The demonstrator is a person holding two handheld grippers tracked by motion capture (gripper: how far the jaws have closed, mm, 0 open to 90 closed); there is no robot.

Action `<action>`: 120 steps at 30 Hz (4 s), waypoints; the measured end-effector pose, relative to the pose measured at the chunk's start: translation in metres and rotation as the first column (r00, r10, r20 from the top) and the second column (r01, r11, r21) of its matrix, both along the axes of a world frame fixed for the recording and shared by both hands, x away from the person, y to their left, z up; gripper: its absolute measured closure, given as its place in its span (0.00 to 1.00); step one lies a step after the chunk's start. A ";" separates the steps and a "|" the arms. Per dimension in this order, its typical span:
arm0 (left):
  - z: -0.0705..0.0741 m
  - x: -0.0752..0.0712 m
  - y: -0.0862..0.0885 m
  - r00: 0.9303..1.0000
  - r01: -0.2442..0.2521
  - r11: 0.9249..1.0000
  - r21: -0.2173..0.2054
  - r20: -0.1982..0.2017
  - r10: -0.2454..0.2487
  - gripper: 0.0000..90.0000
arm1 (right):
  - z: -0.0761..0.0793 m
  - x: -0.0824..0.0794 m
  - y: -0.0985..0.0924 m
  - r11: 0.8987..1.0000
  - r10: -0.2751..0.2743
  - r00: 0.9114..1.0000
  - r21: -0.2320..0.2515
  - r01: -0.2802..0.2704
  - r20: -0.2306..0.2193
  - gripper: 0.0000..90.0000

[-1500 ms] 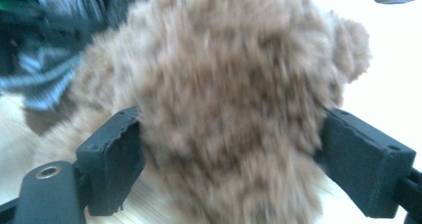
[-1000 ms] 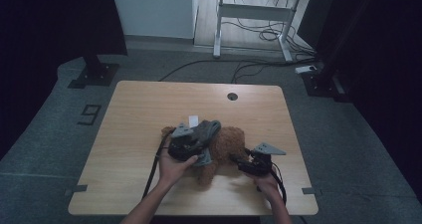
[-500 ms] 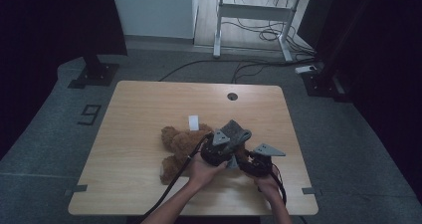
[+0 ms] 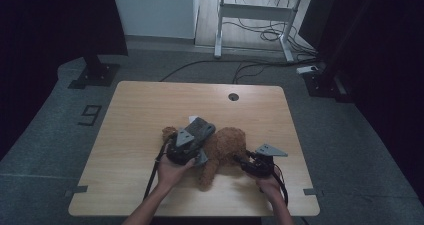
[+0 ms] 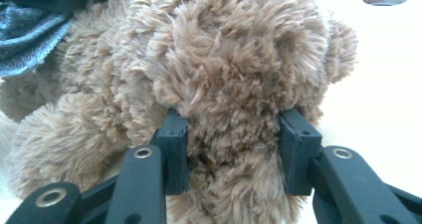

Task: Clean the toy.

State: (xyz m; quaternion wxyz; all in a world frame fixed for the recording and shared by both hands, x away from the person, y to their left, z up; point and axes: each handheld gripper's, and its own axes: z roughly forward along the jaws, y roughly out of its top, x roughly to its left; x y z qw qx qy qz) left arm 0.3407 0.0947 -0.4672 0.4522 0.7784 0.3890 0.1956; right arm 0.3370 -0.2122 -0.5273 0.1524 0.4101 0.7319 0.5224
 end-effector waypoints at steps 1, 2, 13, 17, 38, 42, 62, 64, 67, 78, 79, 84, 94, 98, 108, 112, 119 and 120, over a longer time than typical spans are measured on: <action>-0.005 -0.003 0.011 1.000 -0.012 1.000 -0.016 -0.006 0.012 0.83 | 0.000 0.000 0.000 1.000 0.006 1.000 0.001 -0.006 0.003 0.61; -0.007 -0.004 0.016 1.000 -0.016 1.000 -0.020 -0.006 0.016 0.83 | 0.000 0.000 0.001 1.000 0.007 1.000 0.000 -0.007 0.003 0.62; -0.011 -0.001 0.055 0.992 -0.124 0.992 -0.028 -0.023 0.123 0.82 | 0.000 0.000 0.000 1.000 0.006 1.000 0.007 -0.006 -0.006 0.62; -0.020 0.000 0.070 0.990 -0.115 0.986 -0.121 -0.094 0.104 0.82 | -0.001 0.000 0.000 1.000 0.010 1.000 0.010 -0.010 -0.004 0.62; 0.038 0.033 -0.094 0.983 0.177 0.984 -0.008 -0.047 -0.178 0.83 | -0.001 0.000 -0.001 1.000 0.002 1.000 -0.001 -0.002 -0.004 0.62; 0.027 0.044 -0.114 0.979 0.184 0.983 0.009 -0.088 -0.183 0.83 | -0.001 0.000 0.000 1.000 -0.002 1.000 -0.007 0.002 0.003 0.62; 0.019 0.063 -0.009 0.974 0.007 1.000 -0.002 -0.228 -0.007 0.83 | -0.004 -0.004 0.002 0.999 -0.004 1.000 -0.036 0.003 -0.012 0.63; 0.019 0.062 0.008 0.972 -0.011 1.000 0.003 -0.234 0.011 0.83 | -0.004 -0.005 0.002 0.999 -0.005 1.000 -0.036 0.004 -0.014 0.63; 0.015 0.060 0.031 0.969 -0.038 0.999 0.002 -0.244 0.037 0.83 | -0.005 -0.005 0.001 0.999 -0.006 1.000 -0.033 0.006 -0.018 0.63; -0.025 0.060 0.085 0.941 -0.086 0.996 -0.024 -0.331 0.073 0.83 | -0.007 -0.005 0.001 0.999 -0.012 1.000 -0.034 0.012 -0.021 0.63; -0.024 0.059 0.085 0.943 -0.093 0.996 -0.006 -0.321 0.087 0.83 | -0.007 -0.005 0.001 0.999 -0.013 1.000 -0.033 0.012 -0.022 0.63; -0.009 0.054 0.086 0.955 -0.123 0.992 0.026 -0.269 0.126 0.82 | -0.007 -0.005 0.000 0.999 -0.013 1.000 -0.035 0.012 -0.026 0.63; 0.050 0.034 0.005 0.991 0.068 0.997 -0.028 -0.115 -0.070 0.83 | -0.007 -0.004 0.001 0.999 -0.016 1.000 -0.031 0.015 -0.024 0.63; 0.057 0.034 -0.053 0.980 0.166 0.986 -0.015 -0.104 -0.167 0.83 | -0.007 -0.004 0.001 0.999 -0.015 1.000 -0.030 0.014 -0.022 0.63; 0.022 0.044 -0.128 0.957 0.245 0.969 0.034 -0.171 -0.236 0.82 | -0.009 -0.004 0.000 0.999 -0.016 1.000 -0.042 0.015 -0.018 0.63; 0.026 0.046 -0.114 0.970 0.202 0.976 0.078 -0.157 -0.188 0.83 | -0.010 -0.004 0.000 0.999 -0.015 1.000 -0.039 0.014 -0.021 0.63; 0.016 0.066 -0.047 0.979 0.063 0.993 0.098 -0.197 -0.043 0.82 | -0.010 -0.005 0.001 0.999 -0.009 1.000 -0.048 0.008 -0.017 0.63; 0.016 0.066 -0.047 0.979 0.063 0.993 0.098 -0.197 -0.043 0.82 | -0.009 -0.005 0.001 0.999 -0.009 1.000 -0.046 0.008 -0.017 0.63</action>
